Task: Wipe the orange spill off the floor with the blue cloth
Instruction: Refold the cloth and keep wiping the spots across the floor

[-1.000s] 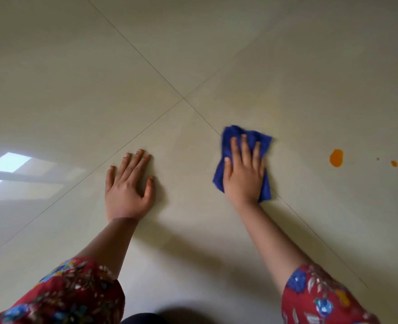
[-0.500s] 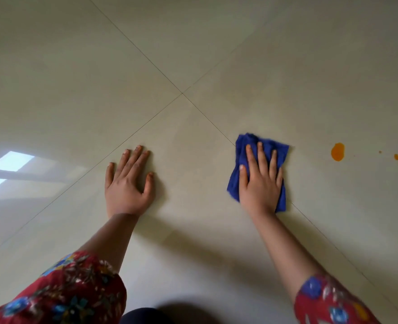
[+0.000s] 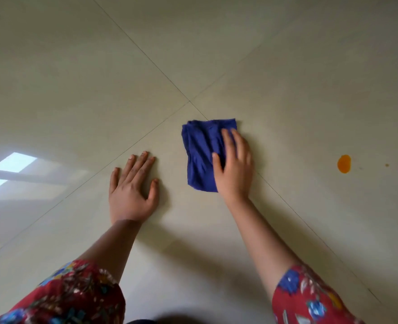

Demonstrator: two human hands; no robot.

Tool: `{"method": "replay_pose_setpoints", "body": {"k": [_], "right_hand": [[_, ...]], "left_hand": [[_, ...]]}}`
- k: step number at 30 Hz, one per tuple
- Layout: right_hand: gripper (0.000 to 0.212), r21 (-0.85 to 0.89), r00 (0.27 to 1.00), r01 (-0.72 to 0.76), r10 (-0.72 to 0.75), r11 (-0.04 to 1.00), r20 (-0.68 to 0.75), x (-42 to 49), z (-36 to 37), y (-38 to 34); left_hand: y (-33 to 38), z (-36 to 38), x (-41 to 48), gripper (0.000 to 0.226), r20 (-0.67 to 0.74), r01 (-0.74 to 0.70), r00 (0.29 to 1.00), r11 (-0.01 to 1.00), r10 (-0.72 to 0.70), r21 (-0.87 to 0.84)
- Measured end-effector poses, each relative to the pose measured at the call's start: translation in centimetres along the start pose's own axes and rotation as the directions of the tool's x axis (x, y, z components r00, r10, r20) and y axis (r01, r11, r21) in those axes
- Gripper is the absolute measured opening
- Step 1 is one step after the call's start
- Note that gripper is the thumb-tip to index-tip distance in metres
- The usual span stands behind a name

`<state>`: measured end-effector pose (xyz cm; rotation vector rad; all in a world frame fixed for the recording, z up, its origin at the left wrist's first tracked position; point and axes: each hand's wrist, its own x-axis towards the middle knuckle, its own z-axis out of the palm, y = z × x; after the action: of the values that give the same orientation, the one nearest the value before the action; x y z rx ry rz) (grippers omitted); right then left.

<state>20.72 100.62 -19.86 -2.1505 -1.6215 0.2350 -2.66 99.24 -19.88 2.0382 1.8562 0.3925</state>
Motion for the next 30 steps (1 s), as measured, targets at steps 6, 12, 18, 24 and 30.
{"method": "replay_pose_setpoints", "body": {"k": [6, 12, 18, 24, 30], "right_hand": [[0.023, 0.214, 0.821, -0.509, 0.396, 0.833, 0.410, 1.3, -3.7, -0.3], [0.020, 0.507, 0.854, -0.520, 0.434, 0.687, 0.288, 2.7, -10.1, 1.4], [0.049, 0.192, 0.931, -0.133, 0.056, 0.972, 0.361, 1.6, -12.3, -1.2], [0.065, -0.330, 0.941, -0.090, 0.189, 0.940, 0.282, -0.3, -2.9, 1.4], [0.056, -0.383, 0.973, -0.065, 0.144, 0.922, 0.182, -4.1, -2.9, 5.1]], "left_hand": [[0.1, -0.1, 0.0, 0.056, 0.001, 0.009, 1.000, 1.000, -0.009, 0.000], [0.2, -0.1, 0.0, 0.056, -0.001, 0.011, 1.000, 1.000, -0.011, 0.002], [0.2, 0.0, 0.0, 0.055, -0.014, 0.008, 1.000, 1.000, -0.008, -0.006], [0.3, 0.1, -0.1, 0.055, -0.017, 0.005, 1.000, 1.000, -0.005, -0.005], [0.1, 0.2, -0.1, 0.054, -0.015, 0.004, 1.000, 1.000, -0.004, -0.001]]}}
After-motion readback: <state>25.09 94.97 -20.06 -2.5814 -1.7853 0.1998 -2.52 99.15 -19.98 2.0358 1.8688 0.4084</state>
